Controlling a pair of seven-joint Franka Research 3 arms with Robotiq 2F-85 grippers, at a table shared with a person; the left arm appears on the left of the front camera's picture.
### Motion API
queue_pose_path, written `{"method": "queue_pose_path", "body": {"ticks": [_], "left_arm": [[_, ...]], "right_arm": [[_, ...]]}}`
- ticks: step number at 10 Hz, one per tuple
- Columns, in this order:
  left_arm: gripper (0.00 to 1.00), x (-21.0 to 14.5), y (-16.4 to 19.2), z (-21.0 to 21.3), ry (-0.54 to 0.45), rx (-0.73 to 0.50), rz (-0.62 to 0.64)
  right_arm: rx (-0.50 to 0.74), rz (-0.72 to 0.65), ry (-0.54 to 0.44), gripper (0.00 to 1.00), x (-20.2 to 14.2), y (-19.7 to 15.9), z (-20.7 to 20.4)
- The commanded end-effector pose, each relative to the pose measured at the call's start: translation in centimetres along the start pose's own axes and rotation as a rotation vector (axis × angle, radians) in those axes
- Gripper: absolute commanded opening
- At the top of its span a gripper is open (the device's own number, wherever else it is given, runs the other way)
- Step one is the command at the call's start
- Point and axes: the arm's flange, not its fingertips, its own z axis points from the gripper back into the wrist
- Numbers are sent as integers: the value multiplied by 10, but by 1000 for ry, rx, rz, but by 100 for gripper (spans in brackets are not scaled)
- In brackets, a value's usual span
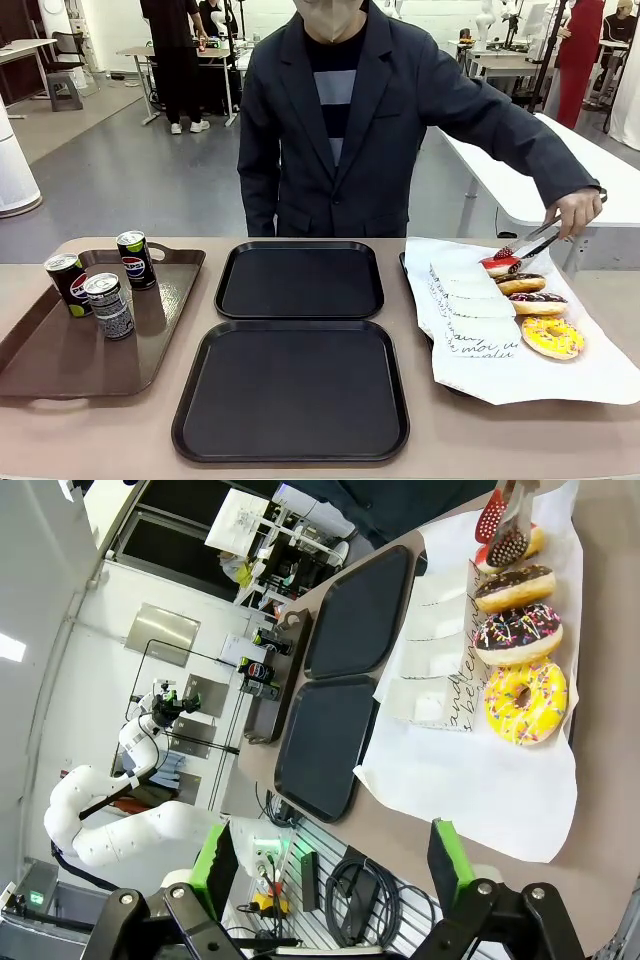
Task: Set up donuts and drinks on trays.
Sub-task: Pick up one Pepsi coke and place it on the Flat Tray.
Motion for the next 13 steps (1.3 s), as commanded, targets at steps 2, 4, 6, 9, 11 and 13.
{"method": "queue_pose_path", "body": {"ticks": [2,4,6,9,11,13], "left_arm": [[100,0,0,0,0,0,0],[100,18,-20,-2,38,96,1],[100,40,-77,-8,76,275,-43],[100,50,-158,-32,242,646,-162],[100,45,-184,-74,300,857,-215],[100,37,-189,-127,316,1001,-266]], "right_arm": [[23,18,-24,100,1,-1,-1],[23,18,-24,100,1,-1,-1],[23,18,-24,100,1,-1,-1],[23,18,-24,100,1,-1,-1],[23,18,-24,100,1,-1,-1],[23,18,-24,100,1,-1,-1]]}}
